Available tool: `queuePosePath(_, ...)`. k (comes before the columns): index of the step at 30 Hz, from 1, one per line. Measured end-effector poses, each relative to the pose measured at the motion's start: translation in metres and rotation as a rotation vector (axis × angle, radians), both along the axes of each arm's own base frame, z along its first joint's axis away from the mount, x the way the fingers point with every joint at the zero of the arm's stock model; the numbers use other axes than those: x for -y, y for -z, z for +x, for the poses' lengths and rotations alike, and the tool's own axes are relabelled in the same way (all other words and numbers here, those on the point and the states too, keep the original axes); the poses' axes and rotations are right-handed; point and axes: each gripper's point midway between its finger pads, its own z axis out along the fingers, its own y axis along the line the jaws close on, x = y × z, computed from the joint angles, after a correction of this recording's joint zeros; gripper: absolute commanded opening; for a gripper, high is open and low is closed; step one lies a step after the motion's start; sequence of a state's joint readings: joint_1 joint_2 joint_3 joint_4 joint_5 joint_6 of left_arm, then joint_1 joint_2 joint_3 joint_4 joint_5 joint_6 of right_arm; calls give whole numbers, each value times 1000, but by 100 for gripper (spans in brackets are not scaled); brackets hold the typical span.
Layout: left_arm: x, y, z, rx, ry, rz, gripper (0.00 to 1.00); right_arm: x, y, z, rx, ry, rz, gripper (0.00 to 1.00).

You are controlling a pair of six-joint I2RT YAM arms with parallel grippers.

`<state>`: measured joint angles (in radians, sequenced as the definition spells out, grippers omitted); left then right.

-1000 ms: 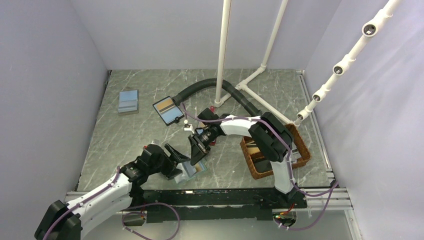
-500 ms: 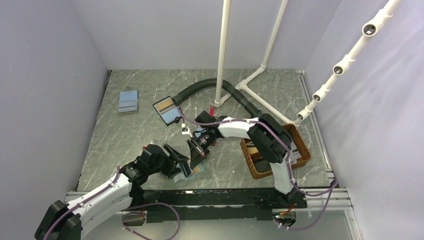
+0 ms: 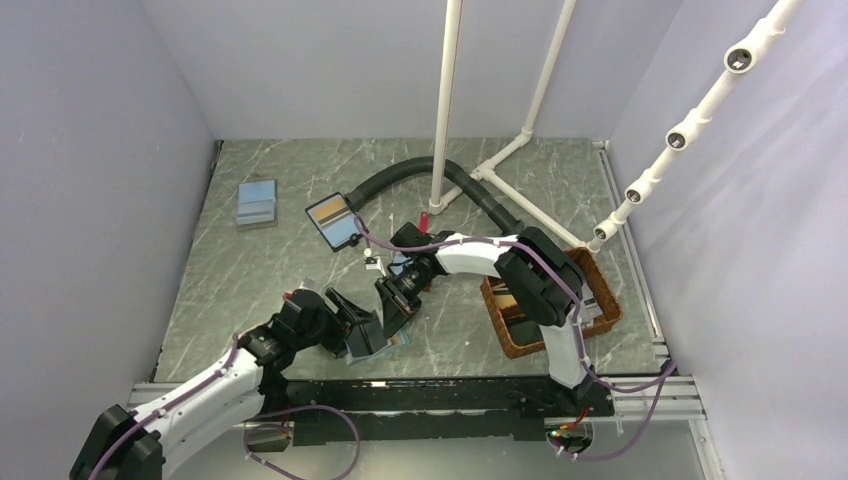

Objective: Take the credit cards out of the card holder
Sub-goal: Remove the credit card from the card holder.

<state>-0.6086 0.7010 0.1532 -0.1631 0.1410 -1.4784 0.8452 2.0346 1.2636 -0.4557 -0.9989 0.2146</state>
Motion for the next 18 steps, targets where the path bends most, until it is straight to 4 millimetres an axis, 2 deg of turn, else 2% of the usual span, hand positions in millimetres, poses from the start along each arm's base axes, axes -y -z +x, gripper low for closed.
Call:
queuePosePath(6, -4, 0, -3, -17, 9, 32, 77, 2, 0, 5, 67, -29, 9, 41)
queuePosePath(9, -6, -3, -4, -21, 8, 45, 76, 4, -7, 7, 106, -42, 23, 48)
queuePosePath(13, -8, -7, -5, -18, 10, 60, 72, 5, -19, 9, 142, -59, 67, 51)
queuePosePath(18, -10, -8, -5, -18, 7, 74, 69, 0, -31, 4, 88, -64, 117, 54)
